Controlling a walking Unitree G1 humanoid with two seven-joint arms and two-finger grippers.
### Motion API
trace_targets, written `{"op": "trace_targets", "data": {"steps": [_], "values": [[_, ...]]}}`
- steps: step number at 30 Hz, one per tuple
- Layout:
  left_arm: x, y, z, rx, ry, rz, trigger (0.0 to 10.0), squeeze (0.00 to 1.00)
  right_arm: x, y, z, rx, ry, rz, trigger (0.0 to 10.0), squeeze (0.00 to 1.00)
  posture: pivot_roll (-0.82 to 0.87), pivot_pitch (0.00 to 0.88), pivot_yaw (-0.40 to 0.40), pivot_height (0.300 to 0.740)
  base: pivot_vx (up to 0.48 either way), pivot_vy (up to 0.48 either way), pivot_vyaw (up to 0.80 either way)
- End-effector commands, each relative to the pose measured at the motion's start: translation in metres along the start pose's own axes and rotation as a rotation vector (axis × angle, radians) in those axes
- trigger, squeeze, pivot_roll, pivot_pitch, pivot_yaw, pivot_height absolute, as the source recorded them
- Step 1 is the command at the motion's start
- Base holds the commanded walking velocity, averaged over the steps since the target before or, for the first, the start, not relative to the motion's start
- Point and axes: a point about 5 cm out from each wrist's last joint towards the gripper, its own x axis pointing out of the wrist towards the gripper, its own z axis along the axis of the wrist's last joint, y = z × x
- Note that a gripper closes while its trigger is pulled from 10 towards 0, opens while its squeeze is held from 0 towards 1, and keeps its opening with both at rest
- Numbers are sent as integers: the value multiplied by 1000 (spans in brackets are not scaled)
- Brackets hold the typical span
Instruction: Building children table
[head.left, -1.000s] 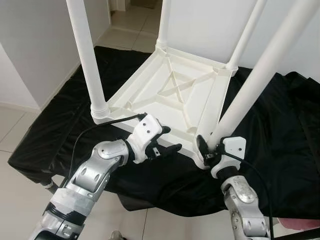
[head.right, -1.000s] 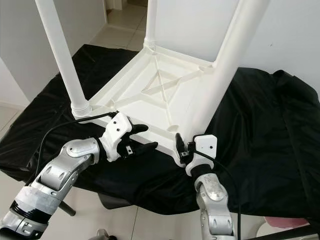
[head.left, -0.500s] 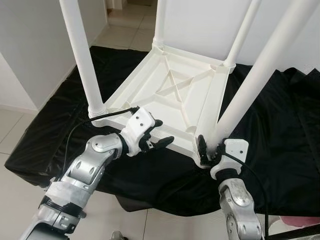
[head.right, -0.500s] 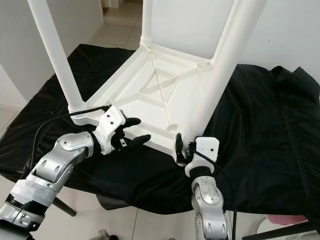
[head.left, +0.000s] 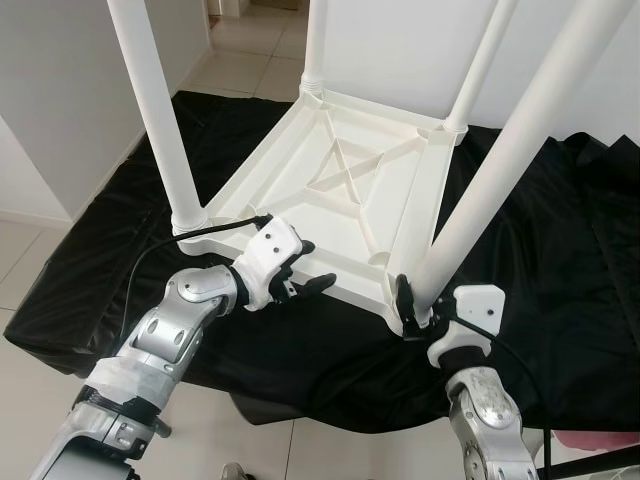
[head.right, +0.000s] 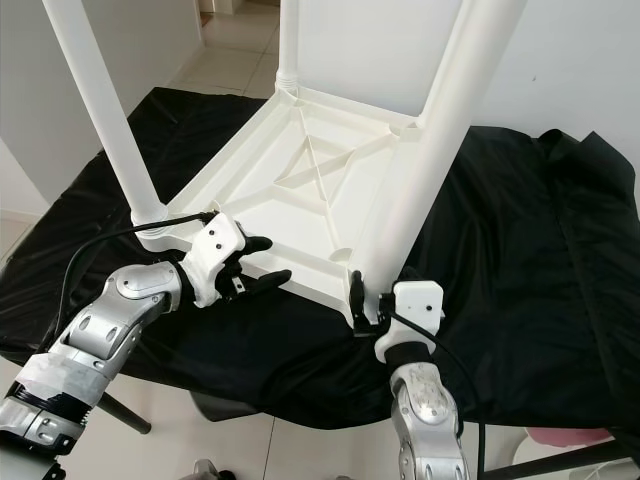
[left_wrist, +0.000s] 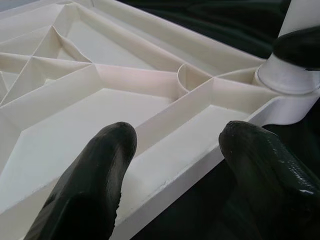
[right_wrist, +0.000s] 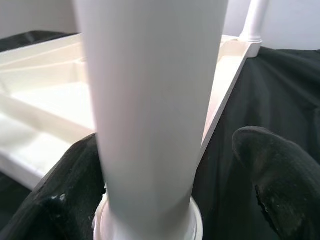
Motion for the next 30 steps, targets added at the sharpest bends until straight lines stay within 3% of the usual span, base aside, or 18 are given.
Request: {"op": "trace_targets", "data": {"steps": [1,7,12,21,30], "values": [[1,-5,-9,20,42,-110,10000,0,-3,1,1,-5,-9,18,10000,0,-71,91,-29,740,0,0,0],[3,-2,-15,18,63,-106,10000,0,-3,4,1,9,-6,40,10000,0,-73,88,-30,740,0,0,0],[6,14,-36,60,171,-77,10000,0,-2,3,0,3,-5,61,10000,0,-75,81,-34,740,0,0,0],[6,30,-38,96,231,-52,10000,0,-8,1,-2,-4,5,64,10000,0,-93,81,-23,740,0,0,0],[-2,37,-58,106,399,-170,10000,0,-24,-7,-5,-26,28,35,10000,0,-110,97,8,740,0,0,0]]}}
